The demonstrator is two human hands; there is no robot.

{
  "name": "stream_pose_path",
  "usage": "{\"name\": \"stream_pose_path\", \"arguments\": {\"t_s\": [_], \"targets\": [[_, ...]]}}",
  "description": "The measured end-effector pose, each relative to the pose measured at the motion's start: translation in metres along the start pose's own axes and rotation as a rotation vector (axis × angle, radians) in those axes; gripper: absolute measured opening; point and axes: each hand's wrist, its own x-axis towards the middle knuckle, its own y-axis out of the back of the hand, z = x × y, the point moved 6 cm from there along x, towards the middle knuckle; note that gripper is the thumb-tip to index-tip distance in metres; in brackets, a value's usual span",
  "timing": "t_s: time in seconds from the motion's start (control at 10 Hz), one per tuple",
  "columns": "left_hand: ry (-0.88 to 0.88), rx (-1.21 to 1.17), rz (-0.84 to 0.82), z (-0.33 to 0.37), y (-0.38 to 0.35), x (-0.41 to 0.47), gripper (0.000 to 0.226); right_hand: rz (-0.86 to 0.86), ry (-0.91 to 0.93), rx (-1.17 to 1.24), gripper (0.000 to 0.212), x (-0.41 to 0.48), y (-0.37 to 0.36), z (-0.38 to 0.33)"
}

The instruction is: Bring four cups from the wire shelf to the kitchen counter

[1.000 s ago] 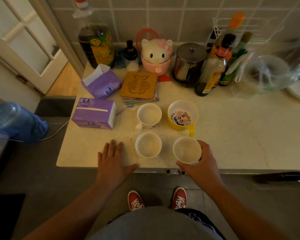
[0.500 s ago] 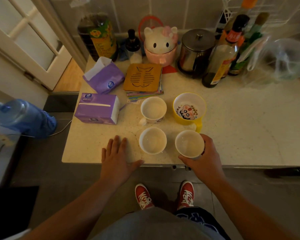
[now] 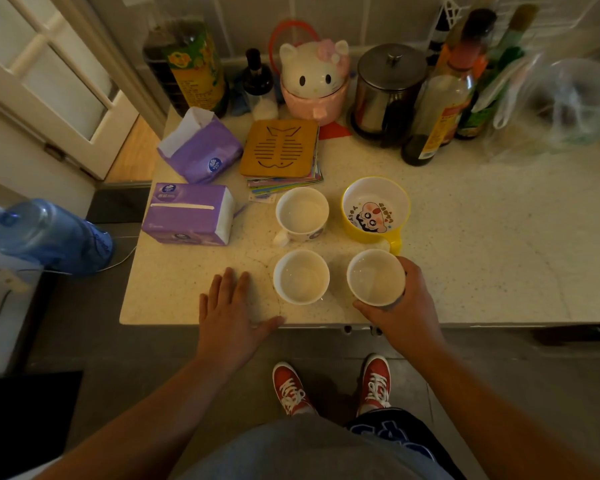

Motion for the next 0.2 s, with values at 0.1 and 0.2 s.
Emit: {"name": "stream_pose_path", "arguments": {"t_s": [0.1,0.2], "targets": [[-0.006,0.001,0.002,-0.0003,0.0013,0.0014,0.108,-0.014,0.004,-0.026,0.097,-0.0014,-0.0029,0.0025],[-0.034,-0.02,0.013,0.0036,0.0088,-0.004,0.097,-0.025,0.017,-0.058,0.114,-0.0095,0.0054,-0.0053]]}}
